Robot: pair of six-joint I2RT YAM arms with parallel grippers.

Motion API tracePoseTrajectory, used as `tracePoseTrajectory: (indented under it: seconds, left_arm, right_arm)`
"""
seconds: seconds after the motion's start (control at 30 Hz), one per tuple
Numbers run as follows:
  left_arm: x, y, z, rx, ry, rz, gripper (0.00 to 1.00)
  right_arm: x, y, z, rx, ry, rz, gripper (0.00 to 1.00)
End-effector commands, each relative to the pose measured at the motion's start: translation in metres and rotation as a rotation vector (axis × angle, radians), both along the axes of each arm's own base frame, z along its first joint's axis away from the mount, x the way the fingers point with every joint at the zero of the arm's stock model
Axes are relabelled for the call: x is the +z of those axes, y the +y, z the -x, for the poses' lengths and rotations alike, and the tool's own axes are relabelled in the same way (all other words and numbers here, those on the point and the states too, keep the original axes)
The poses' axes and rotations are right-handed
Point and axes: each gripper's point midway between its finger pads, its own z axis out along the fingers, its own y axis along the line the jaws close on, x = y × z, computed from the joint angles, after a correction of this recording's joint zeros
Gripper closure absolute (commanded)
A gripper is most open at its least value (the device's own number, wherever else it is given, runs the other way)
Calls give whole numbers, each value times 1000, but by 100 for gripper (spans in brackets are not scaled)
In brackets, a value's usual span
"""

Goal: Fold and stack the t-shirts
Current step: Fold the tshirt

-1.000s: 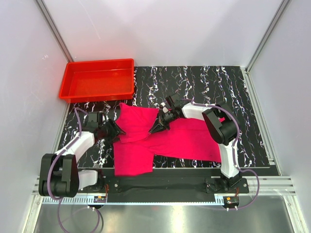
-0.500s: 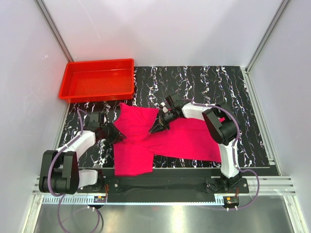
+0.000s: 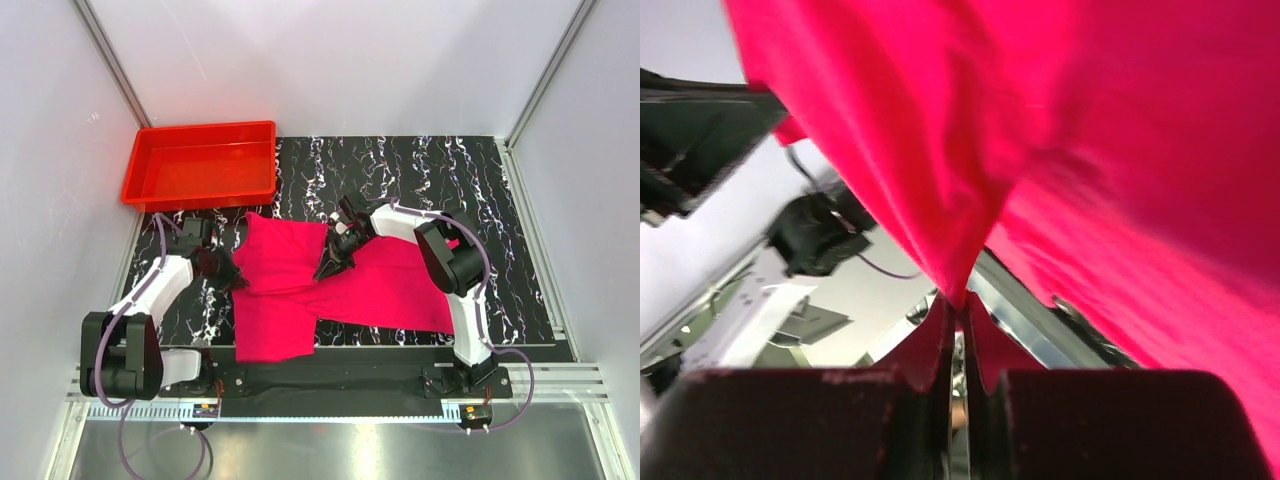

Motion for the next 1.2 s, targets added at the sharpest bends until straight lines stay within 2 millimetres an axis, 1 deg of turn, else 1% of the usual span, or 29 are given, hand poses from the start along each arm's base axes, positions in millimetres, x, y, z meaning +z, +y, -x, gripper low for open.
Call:
tracePoseTrajectory:
  seconds: [0.0,0.03,0.07,0.1,0.13,0.17,0.2,0.27,0.3,0.37,0.4,0.43,0.47,0.5,0.53,0.57,0.6,0.63,0.67,0.7,0.73,0.77,0.8,0.83,0.87,0.93,0.97,1.0,1.17]
  left_arm:
    - [-16,7,16,3,81,-44,82]
    - [-15,10,14,8,75,-62,59]
    - [-9,14,9,4,56,-90,54]
    - [-2,24,2,15,21,-146,48]
    - [6,29,-4,13,-11,-174,40]
    - [28,33,-21,-6,-91,-207,36]
    - [39,38,-30,-10,-135,-237,33]
    - [62,45,-54,-36,-247,-294,27]
    - [80,45,-70,-43,-311,-301,25]
    - [82,38,-96,-94,-355,-284,23]
    - [96,34,-115,-100,-394,-273,23]
    - [96,30,-125,-117,-397,-262,23]
    - [85,29,-142,-124,-380,-263,23]
    - [91,28,-156,-121,-408,-265,23]
    - [93,30,-168,-114,-421,-274,23]
    - [89,32,-188,-121,-426,-293,24]
    - [76,33,-188,-134,-395,-299,24]
    - [86,35,-204,-129,-422,-314,25]
    - [74,38,-210,-138,-400,-324,26]
    - [73,38,-217,-140,-400,-323,28]
    - [77,38,-223,-139,-412,-319,29]
    - [76,39,-228,-135,-417,-313,30]
    - [67,38,-231,-141,-399,-302,31]
    - [66,37,-235,-141,-409,-297,31]
    - [64,36,-237,-143,-409,-293,31]
    - [54,31,-240,-153,-389,-268,31]
    - [54,30,-240,-153,-381,-261,31]
    - [51,28,-240,-156,-376,-251,31]
    - [43,26,-240,-149,-355,-216,29]
  right_arm:
    - [-25,-19,20,66,38,91,91]
    - [-28,-21,20,70,34,106,84]
    - [-28,-24,21,87,19,116,76]
    - [-24,-25,19,91,0,124,57]
    - [-21,-27,13,100,-45,133,51]
    - [-16,-32,11,95,-54,154,48]
    - [-4,-36,6,84,-97,161,45]
    - [5,-51,-8,64,-175,227,39]
    - [18,-62,-21,28,-222,245,36]
    - [21,-91,-42,-26,-298,357,32]
    - [28,-113,-60,-91,-330,398,31]
    - [28,-133,-72,-140,-360,472,30]
    - [30,-146,-81,-180,-370,496,29]
    - [33,-173,-98,-260,-375,528,29]
    - [32,-193,-108,-316,-385,589,28]
    - [32,-227,-123,-405,-389,646,26]
    - [34,-227,-125,-419,-392,643,26]
    - [33,-260,-137,-510,-382,698,26]
    - [35,-275,-143,-553,-386,718,26]
    - [36,-289,-147,-587,-389,744,26]
    - [38,-316,-155,-649,-391,791,26]
    - [38,-327,-157,-673,-385,814,27]
    - [34,-345,-160,-702,-366,838,28]
    - [33,-357,-162,-726,-354,862,29]
    - [29,-376,-160,-761,-320,876,31]
    - [17,-394,-156,-784,-276,895,34]
    - [14,-413,-153,-817,-255,925,36]
    - [10,-421,-150,-824,-249,946,37]
    - [-6,-441,-150,-798,-256,970,39]
